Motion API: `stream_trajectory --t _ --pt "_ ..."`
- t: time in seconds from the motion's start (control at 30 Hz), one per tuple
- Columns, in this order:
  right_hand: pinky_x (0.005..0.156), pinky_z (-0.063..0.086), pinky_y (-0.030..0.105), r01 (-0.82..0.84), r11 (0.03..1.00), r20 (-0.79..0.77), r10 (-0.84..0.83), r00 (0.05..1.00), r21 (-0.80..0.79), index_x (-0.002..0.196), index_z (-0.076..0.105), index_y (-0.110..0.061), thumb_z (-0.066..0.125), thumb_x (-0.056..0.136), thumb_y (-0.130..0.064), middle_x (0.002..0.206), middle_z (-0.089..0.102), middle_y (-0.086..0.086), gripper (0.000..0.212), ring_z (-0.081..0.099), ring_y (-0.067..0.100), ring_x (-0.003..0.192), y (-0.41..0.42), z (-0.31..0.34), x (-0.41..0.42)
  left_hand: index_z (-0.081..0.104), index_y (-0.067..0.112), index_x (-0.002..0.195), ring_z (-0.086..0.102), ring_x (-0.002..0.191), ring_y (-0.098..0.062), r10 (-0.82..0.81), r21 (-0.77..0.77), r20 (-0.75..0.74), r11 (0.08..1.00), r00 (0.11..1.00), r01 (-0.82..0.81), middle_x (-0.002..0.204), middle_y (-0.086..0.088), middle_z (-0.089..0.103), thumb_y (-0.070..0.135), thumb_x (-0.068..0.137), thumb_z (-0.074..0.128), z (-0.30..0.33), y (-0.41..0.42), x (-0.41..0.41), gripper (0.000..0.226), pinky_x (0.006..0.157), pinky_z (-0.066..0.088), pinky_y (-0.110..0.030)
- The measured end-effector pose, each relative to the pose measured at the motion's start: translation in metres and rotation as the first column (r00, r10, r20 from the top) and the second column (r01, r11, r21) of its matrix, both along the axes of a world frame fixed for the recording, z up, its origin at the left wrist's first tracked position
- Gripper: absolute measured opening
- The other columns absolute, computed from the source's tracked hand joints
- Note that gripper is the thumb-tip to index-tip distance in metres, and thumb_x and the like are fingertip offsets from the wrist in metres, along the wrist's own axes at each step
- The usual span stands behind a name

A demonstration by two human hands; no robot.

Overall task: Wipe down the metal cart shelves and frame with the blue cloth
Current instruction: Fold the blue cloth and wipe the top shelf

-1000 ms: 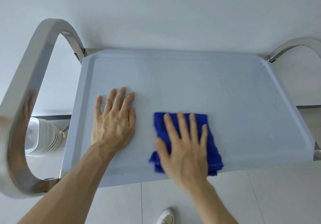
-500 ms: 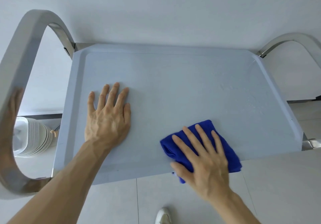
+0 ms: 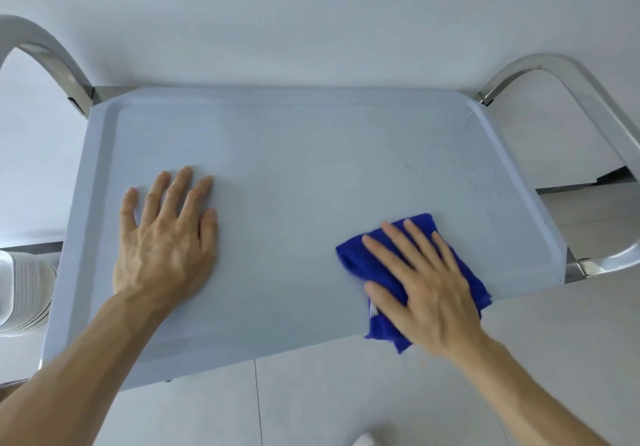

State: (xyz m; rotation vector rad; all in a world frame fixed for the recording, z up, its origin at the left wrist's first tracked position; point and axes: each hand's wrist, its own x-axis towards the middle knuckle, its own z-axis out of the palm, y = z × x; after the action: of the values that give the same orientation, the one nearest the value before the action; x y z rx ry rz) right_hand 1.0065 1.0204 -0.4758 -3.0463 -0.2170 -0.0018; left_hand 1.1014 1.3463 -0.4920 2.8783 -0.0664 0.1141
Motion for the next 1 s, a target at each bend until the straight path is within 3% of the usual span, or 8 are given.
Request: stream_trajectory --t 0.2,0.3,0.4,0.5,0.6,0.67,0.9,1.0 --pt "0.120 0.015 0.057 0.287 0.956 -0.013 -0.288 0.958 -0.069 0.154 0.020 -0.043 0.011 0.094 -0.069 0.165 0.019 -0.004 0.066 0.014 0.024 0.152 0.010 -0.008 0.066 0.039 0.023 0.148 0.021 0.149 -0.022 0.000 0.027 -0.015 1.000 1.000 0.000 0.159 -0.002 0.033 0.041 0.097 0.023 0.003 -0.002 -0.002 0.056 0.122 0.009 -0.051" --pt "0.118 0.019 0.059 0.279 0.958 0.020 -0.279 0.960 -0.066 0.153 0.023 -0.041 0.014 0.096 -0.067 0.164 0.024 -0.001 0.064 0.019 0.027 0.151 0.011 -0.011 0.069 0.048 0.013 0.141 0.030 0.145 -0.031 0.036 0.020 -0.035 0.999 0.999 -0.036 0.154 -0.011 0.041 0.033 0.095 0.034 0.012 -0.010 0.004 0.052 0.118 0.017 -0.055" --pt "0.117 0.022 0.060 0.282 0.957 0.040 -0.280 0.959 -0.063 0.153 0.027 -0.039 0.017 0.097 -0.065 0.162 0.028 0.000 0.063 0.022 0.028 0.150 0.009 -0.013 0.069 0.059 0.001 0.125 0.048 0.128 -0.041 0.021 -0.069 -0.039 0.997 0.999 -0.024 0.136 -0.025 0.053 0.031 0.086 0.039 0.027 -0.039 0.020 0.054 0.110 0.030 -0.057" --pt "0.116 0.023 0.061 0.270 0.961 0.043 -0.267 0.963 -0.066 0.153 0.029 -0.037 0.019 0.098 -0.064 0.161 0.030 0.002 0.063 0.023 0.029 0.149 0.008 -0.013 0.070 0.048 0.017 0.141 0.034 0.143 -0.031 -0.110 -0.092 -0.052 0.990 0.993 0.105 0.155 -0.011 0.037 0.031 0.095 0.046 0.028 -0.085 0.023 0.048 0.120 0.011 -0.053" --pt "0.116 0.022 0.060 0.229 0.971 0.049 -0.226 0.973 -0.063 0.152 0.032 -0.037 0.018 0.098 -0.064 0.160 0.033 0.003 0.063 0.026 0.030 0.148 0.002 -0.014 0.077 0.026 0.032 0.154 0.010 0.153 -0.023 -0.140 -0.016 -0.081 0.990 0.987 0.139 0.165 0.002 0.017 0.041 0.102 0.030 0.010 -0.107 0.019 0.053 0.122 -0.003 -0.051" --pt "0.117 0.021 0.059 0.196 0.979 0.043 -0.194 0.980 -0.055 0.151 0.033 -0.037 0.019 0.098 -0.064 0.160 0.033 0.002 0.061 0.028 0.030 0.148 -0.004 -0.014 0.092 0.025 0.033 0.155 0.009 0.153 -0.022 -0.118 0.041 -0.070 0.992 0.991 0.121 0.165 0.002 0.019 0.044 0.101 0.020 0.002 -0.108 0.017 0.056 0.122 -0.001 -0.053" --pt "0.120 0.008 0.061 0.276 0.960 -0.051 -0.278 0.959 -0.048 0.155 0.013 -0.040 0.010 0.095 -0.066 0.166 0.014 -0.001 0.065 0.007 0.028 0.153 0.000 -0.011 0.160 0.041 0.028 0.149 0.025 0.149 -0.025 -0.112 0.041 -0.039 0.993 0.993 0.113 0.158 0.000 0.036 0.039 0.100 0.026 0.000 -0.108 0.021 0.052 0.121 0.011 -0.055" --pt "0.119 0.006 0.061 0.221 0.975 -0.048 -0.222 0.974 -0.029 0.157 0.015 -0.037 0.019 0.097 -0.065 0.167 0.012 0.000 0.067 0.006 0.029 0.153 0.018 -0.005 0.141 0.045 0.027 0.147 0.029 0.148 -0.025 -0.096 0.020 -0.021 0.995 0.995 0.096 0.157 0.000 0.039 0.035 0.100 0.025 0.003 -0.108 0.018 0.051 0.120 0.014 -0.055"
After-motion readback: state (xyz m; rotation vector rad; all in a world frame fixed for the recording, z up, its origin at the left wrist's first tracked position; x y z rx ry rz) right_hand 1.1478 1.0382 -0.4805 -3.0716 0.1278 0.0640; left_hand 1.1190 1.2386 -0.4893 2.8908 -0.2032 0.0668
